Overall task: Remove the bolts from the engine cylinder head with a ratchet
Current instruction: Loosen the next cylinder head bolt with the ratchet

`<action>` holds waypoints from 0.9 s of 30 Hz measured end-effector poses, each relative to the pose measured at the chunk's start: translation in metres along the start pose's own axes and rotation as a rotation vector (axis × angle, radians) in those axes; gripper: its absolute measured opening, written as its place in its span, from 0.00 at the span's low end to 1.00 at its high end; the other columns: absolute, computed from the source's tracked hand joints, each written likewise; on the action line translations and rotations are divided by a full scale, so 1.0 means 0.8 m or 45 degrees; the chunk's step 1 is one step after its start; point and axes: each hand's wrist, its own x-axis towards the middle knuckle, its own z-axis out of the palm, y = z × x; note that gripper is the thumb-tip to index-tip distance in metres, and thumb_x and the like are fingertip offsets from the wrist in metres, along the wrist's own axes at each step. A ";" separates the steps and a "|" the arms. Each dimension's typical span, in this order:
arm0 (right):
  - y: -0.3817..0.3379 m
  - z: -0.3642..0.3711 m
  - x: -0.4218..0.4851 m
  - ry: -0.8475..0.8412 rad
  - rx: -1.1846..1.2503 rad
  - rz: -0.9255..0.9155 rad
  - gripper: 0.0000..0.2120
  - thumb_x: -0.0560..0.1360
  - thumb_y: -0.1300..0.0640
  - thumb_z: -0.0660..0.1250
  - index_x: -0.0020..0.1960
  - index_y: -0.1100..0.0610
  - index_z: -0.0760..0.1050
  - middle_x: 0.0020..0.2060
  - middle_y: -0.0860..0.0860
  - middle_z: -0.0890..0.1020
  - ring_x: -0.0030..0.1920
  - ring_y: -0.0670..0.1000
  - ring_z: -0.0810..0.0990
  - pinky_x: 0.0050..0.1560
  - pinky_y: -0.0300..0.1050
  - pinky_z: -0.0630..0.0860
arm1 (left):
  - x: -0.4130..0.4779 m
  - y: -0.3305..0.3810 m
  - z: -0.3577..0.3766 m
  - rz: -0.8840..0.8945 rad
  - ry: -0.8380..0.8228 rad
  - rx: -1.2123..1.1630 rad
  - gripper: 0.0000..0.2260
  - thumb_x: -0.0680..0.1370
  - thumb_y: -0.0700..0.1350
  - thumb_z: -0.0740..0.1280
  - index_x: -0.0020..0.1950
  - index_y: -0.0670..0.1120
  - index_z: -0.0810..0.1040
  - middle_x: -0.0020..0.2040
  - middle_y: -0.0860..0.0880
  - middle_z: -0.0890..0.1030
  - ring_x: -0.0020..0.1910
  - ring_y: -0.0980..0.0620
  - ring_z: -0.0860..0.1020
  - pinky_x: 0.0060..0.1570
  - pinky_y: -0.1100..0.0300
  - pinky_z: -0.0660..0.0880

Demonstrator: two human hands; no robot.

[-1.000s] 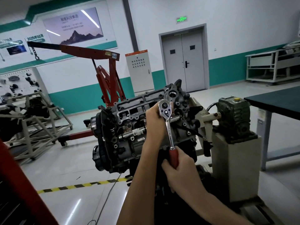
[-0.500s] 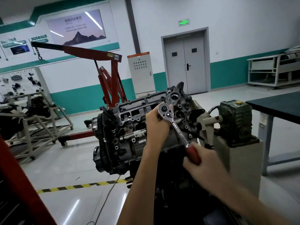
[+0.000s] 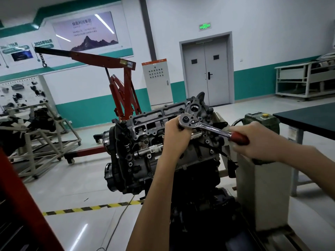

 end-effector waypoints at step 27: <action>-0.098 0.136 -0.050 0.439 0.762 0.252 0.14 0.68 0.66 0.68 0.32 0.52 0.67 0.23 0.43 0.73 0.21 0.41 0.67 0.23 0.28 0.62 | -0.012 0.002 0.005 0.059 0.129 -0.038 0.22 0.78 0.38 0.67 0.29 0.51 0.62 0.25 0.58 0.64 0.29 0.59 0.60 0.30 0.63 0.60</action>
